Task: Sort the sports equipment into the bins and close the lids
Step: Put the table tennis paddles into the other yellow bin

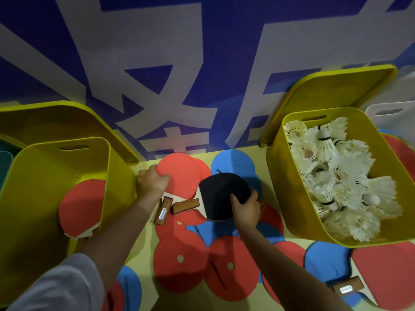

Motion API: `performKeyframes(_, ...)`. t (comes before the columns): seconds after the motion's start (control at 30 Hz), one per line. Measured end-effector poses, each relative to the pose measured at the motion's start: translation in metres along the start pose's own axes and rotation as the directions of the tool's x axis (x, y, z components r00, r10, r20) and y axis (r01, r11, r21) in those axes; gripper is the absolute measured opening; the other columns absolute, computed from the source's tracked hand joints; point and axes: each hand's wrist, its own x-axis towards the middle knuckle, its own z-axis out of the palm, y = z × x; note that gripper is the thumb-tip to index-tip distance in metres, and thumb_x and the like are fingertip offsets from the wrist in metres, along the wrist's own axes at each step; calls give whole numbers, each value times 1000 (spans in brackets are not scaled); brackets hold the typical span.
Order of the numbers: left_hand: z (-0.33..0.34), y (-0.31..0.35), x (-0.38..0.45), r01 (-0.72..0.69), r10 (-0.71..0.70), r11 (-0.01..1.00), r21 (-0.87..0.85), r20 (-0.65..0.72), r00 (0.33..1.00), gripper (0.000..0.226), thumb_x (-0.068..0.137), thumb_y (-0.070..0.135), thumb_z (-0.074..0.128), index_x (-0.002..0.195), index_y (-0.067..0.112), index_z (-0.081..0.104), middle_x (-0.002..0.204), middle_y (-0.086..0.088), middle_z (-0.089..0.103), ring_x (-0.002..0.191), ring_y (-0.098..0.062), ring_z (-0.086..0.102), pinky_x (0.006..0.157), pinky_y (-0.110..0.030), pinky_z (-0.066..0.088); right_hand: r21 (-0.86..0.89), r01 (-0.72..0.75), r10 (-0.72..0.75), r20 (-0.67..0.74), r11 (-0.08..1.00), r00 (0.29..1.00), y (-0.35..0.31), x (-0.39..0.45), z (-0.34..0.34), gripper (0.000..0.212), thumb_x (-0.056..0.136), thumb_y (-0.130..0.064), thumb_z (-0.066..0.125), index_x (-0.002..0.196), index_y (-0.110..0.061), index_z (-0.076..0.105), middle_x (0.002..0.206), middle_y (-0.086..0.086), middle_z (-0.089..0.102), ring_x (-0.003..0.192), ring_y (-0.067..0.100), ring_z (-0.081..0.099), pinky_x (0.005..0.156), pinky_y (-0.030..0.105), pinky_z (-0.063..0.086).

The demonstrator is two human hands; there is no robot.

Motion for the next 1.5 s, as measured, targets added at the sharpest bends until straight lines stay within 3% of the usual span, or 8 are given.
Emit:
performKeyframes(0.13, -9, 4, -4, -126, 131, 976, -175, 13, 991, 50, 87, 33, 63, 135, 28, 48, 125, -16, 46, 106, -34, 55, 94, -40, 47, 366, 22, -61, 95, 930, 994, 2, -8, -5, 63, 88, -21, 66, 143, -19, 36, 139, 5, 49, 127, 23, 47, 100, 31, 39)
performKeyframes(0.3, -24, 13, -30, -187, 226, 923, -336, 82, 971, 51, 95, 22, 53, 142, 26, 35, 130, -9, 55, 117, -31, 54, 95, -45, 47, 386, 31, -103, 167, 922, 980, -14, -20, -9, 68, 92, -15, 58, 150, -17, 21, 148, 9, 37, 134, 26, 40, 109, 39, 36)
performKeyframes(0.43, -55, 17, -57, -321, 365, 848, -422, 26, 930, 48, 97, 21, 51, 142, 24, 33, 132, -6, 53, 116, -26, 53, 94, -41, 47, 417, 211, -290, 137, 884, 947, -40, -32, -25, 60, 92, -7, 56, 145, -17, 31, 145, 2, 40, 131, 18, 40, 108, 35, 36)
performKeyframes(0.53, -93, 8, -72, -397, 439, 753, -525, -48, 897, 48, 96, 15, 50, 141, 21, 34, 132, -4, 49, 117, -23, 50, 98, -42, 44, 505, 243, -321, 73, 828, 944, -67, -49, -41, 54, 90, -3, 54, 139, -21, 40, 134, -3, 50, 121, 11, 47, 100, 26, 38)
performKeyframes(0.8, -221, -29, -80, -460, 345, 556, -692, -312, 885, 39, 97, 14, 49, 136, 18, 45, 130, 1, 50, 117, -14, 47, 96, -29, 39, 637, 287, -400, 36, 716, 916, -157, -103, -47, 35, 92, -8, 54, 125, -17, 46, 124, 6, 53, 115, 23, 53, 89, 31, 47)
performKeyframes(1.0, -271, -99, -61, -371, 156, 513, -774, -340, 927, 38, 93, 7, 50, 129, 18, 50, 123, -3, 55, 107, -21, 54, 88, -31, 43, 706, 260, -439, 80, 659, 895, -192, -147, -20, 44, 91, -13, 58, 133, -22, 49, 128, 2, 56, 115, 21, 55, 99, 48, 47)
performKeyframes(1.27, -246, -177, -45, -175, 63, 631, -756, -175, 983, 38, 98, 12, 43, 135, 20, 41, 121, -5, 49, 97, -23, 51, 80, -36, 46, 656, 312, -467, 69, 687, 882, -192, -192, 23, 46, 94, -13, 54, 137, -25, 46, 134, 1, 51, 123, 22, 49, 103, 41, 44)
performKeyframes(1.5, -189, -202, -28, 11, 12, 629, -777, 24, 1000, 42, 97, 8, 43, 137, 23, 40, 115, -10, 54, 91, -30, 56, 79, -46, 52, 548, 423, -570, 124, 722, 812, -197, -203, 39, 46, 94, -16, 55, 137, -26, 44, 125, -5, 54, 116, 16, 50, 93, 32, 49)
